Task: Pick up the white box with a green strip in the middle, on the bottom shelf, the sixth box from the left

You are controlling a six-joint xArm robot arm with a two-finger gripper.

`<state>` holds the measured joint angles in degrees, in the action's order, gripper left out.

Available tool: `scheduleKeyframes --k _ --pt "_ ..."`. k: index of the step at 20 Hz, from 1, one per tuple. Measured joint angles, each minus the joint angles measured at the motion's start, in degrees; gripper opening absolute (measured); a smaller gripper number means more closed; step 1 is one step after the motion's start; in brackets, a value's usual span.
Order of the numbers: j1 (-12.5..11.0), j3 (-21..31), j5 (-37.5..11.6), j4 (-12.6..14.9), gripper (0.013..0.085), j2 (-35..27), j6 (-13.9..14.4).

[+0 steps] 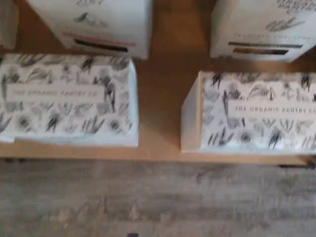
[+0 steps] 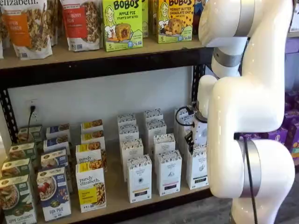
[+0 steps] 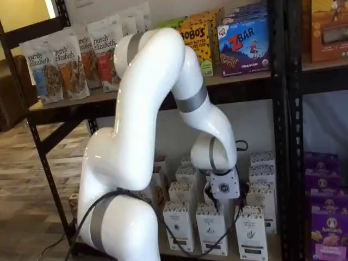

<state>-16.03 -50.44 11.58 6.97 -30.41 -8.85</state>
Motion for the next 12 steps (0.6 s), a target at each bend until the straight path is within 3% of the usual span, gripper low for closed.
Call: scheduleKeyframes --k 5,12 --pt "-0.9 -7.6 -0.1 -3.2 0.0850 -6.7 -4.0" --pt "-2.0 -15.6 2.1 -2.9 0.0850 -12.3 -4.7"
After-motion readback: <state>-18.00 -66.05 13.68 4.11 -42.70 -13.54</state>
